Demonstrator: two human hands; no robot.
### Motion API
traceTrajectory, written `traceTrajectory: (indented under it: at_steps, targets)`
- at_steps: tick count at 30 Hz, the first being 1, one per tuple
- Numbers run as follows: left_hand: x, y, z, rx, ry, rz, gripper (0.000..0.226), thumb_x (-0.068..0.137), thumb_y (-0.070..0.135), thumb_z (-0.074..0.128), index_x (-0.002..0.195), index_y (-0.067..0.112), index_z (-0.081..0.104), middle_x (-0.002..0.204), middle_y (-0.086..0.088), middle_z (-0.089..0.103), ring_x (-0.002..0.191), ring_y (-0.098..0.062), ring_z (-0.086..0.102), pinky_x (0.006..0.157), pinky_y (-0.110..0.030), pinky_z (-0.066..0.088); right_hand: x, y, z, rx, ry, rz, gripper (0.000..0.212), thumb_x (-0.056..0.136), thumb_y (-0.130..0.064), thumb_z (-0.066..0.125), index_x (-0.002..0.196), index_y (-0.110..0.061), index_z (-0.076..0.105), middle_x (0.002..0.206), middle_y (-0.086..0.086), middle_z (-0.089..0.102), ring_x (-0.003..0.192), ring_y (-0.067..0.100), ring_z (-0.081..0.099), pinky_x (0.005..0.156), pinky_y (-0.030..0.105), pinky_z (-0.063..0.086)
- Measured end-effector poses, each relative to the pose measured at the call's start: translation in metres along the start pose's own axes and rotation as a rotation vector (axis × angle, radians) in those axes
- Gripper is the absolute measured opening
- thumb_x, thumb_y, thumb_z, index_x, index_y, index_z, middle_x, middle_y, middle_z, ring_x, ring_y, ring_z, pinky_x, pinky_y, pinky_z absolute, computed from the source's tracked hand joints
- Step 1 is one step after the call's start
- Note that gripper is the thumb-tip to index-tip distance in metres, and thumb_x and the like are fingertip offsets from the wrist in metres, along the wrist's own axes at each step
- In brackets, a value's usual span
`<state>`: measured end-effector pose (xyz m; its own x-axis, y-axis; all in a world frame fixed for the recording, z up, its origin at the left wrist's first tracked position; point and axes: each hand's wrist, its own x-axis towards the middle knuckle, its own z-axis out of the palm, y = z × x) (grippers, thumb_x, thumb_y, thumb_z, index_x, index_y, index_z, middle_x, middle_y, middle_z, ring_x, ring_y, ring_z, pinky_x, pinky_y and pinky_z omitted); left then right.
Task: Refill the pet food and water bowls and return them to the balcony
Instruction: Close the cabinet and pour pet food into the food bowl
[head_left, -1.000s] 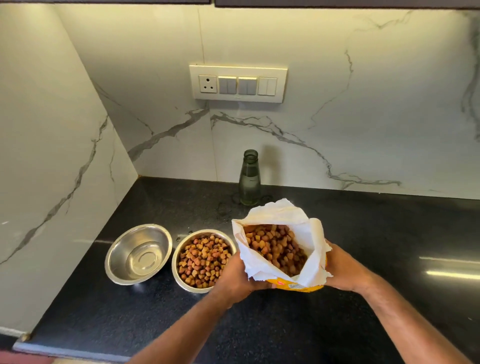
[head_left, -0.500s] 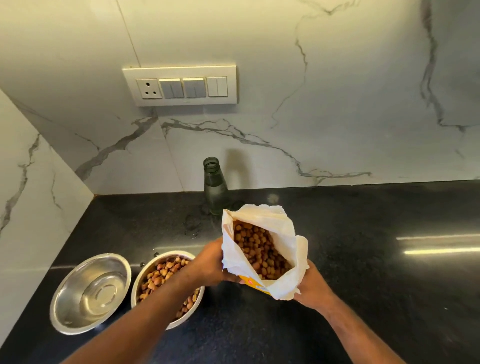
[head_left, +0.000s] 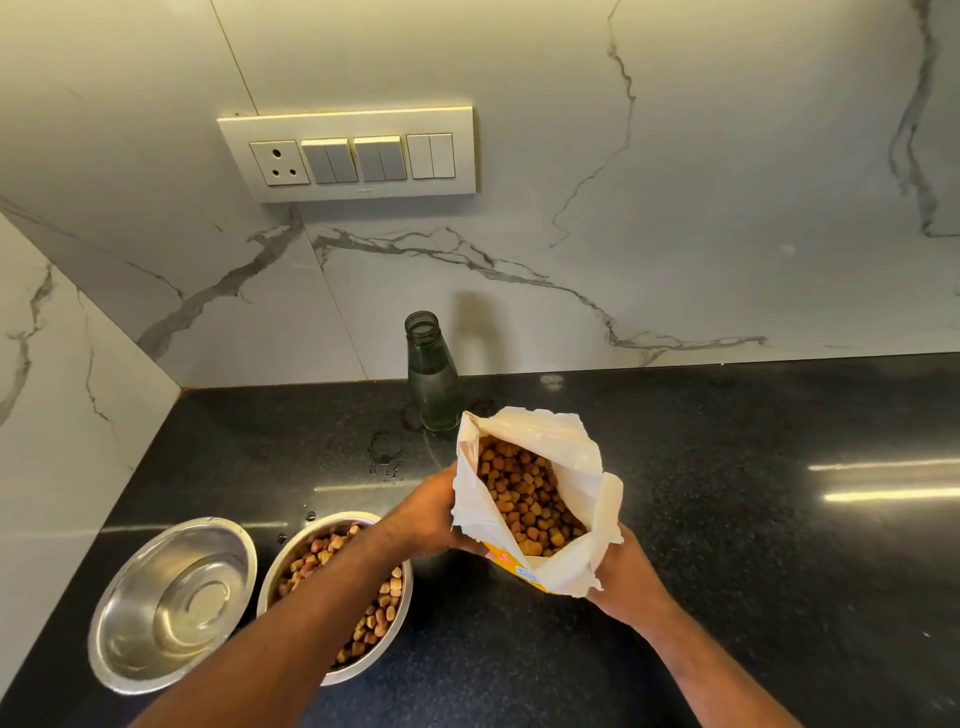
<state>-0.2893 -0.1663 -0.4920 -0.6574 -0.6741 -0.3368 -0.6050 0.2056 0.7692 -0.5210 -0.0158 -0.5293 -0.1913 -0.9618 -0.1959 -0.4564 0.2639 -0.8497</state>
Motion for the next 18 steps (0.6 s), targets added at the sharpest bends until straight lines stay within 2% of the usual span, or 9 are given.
traceTrajectory:
  at_steps: [5, 7, 8, 9, 11, 12, 15, 17, 18]
  targets:
    - [-0.001, -0.001, 0.0, -0.013, 0.006, -0.012, 0.084, 0.07, 0.026, 0.093, 0.14, 0.03, 0.047, 0.132, 0.014, 0.06, 0.126, -0.012, 0.058, 0.108, -0.041, 0.049, -0.003, 0.001, 0.004, -0.04, 0.034, -0.052, 0.079, 0.077, -0.012, 0.089, 0.14, -0.027, 0.044, 0.129, -0.003, 0.061, 0.123, 0.011, 0.057, 0.106, 0.031, 0.049]
    - [-0.003, -0.002, 0.001, -0.023, 0.012, -0.018, 0.085, 0.07, 0.026, 0.093, 0.141, 0.03, 0.047, 0.134, 0.011, 0.06, 0.126, -0.012, 0.058, 0.108, -0.042, 0.05, -0.003, 0.002, 0.005, -0.052, 0.034, -0.066, 0.08, 0.078, -0.013, 0.089, 0.144, -0.018, 0.046, 0.133, 0.001, 0.061, 0.128, 0.016, 0.058, 0.109, 0.036, 0.05]
    - [-0.005, -0.002, 0.001, -0.032, 0.013, -0.021, 0.084, 0.07, 0.026, 0.094, 0.14, 0.032, 0.047, 0.133, 0.013, 0.061, 0.125, -0.011, 0.059, 0.108, -0.042, 0.05, -0.004, 0.002, 0.005, -0.056, 0.029, -0.074, 0.08, 0.078, -0.014, 0.089, 0.145, -0.017, 0.046, 0.133, 0.0, 0.061, 0.129, 0.017, 0.058, 0.109, 0.031, 0.05]
    - [-0.007, -0.002, 0.001, -0.04, 0.01, -0.026, 0.084, 0.069, 0.026, 0.094, 0.138, 0.033, 0.047, 0.129, 0.016, 0.06, 0.122, -0.008, 0.059, 0.107, -0.041, 0.051, -0.005, 0.002, 0.006, -0.063, 0.025, -0.084, 0.08, 0.077, -0.016, 0.089, 0.145, -0.018, 0.046, 0.132, -0.003, 0.061, 0.129, 0.017, 0.058, 0.106, 0.021, 0.048]
    - [-0.011, -0.003, 0.0, -0.05, 0.007, -0.041, 0.085, 0.068, 0.024, 0.094, 0.137, 0.036, 0.046, 0.123, 0.024, 0.058, 0.118, -0.005, 0.059, 0.106, -0.038, 0.05, -0.007, 0.0, 0.005, -0.056, 0.026, -0.1, 0.085, 0.075, -0.019, 0.091, 0.143, -0.03, 0.041, 0.13, -0.017, 0.056, 0.127, 0.008, 0.057, 0.094, 0.001, 0.042]
    - [-0.013, -0.003, -0.001, -0.058, 0.012, -0.049, 0.087, 0.068, 0.023, 0.095, 0.138, 0.038, 0.045, 0.122, 0.026, 0.057, 0.118, -0.004, 0.057, 0.104, -0.036, 0.05, -0.009, -0.004, 0.003, -0.02, 0.033, -0.091, 0.087, 0.073, -0.022, 0.092, 0.14, -0.038, 0.039, 0.13, -0.025, 0.053, 0.124, 0.0, 0.056, 0.089, -0.004, 0.04]
    - [-0.023, -0.003, -0.01, -0.127, 0.041, -0.076, 0.099, 0.066, 0.019, 0.095, 0.143, 0.041, 0.038, 0.132, 0.026, 0.053, 0.13, -0.01, 0.051, 0.101, -0.031, 0.049, -0.016, -0.024, -0.005, 0.089, 0.059, -0.093, 0.105, 0.06, -0.045, 0.096, 0.139, -0.062, 0.029, 0.13, -0.04, 0.05, 0.122, -0.023, 0.047, 0.082, -0.006, 0.04]
    - [-0.031, -0.004, -0.021, -0.185, 0.068, -0.088, 0.102, 0.066, 0.016, 0.094, 0.147, 0.039, 0.036, 0.147, 0.016, 0.048, 0.139, -0.015, 0.045, 0.106, -0.036, 0.048, -0.022, -0.036, -0.011, 0.117, 0.064, -0.125, 0.118, 0.052, -0.056, 0.098, 0.141, -0.072, 0.022, 0.135, -0.048, 0.043, 0.126, -0.025, 0.041, 0.082, -0.004, 0.042]
    - [-0.037, -0.004, -0.027, -0.22, 0.089, -0.092, 0.103, 0.066, 0.014, 0.094, 0.148, 0.039, 0.037, 0.151, 0.013, 0.046, 0.141, -0.016, 0.043, 0.109, -0.038, 0.048, -0.026, -0.042, -0.014, 0.13, 0.071, -0.146, 0.125, 0.049, -0.057, 0.099, 0.145, -0.069, 0.02, 0.138, -0.049, 0.039, 0.129, -0.024, 0.039, 0.084, -0.002, 0.044]
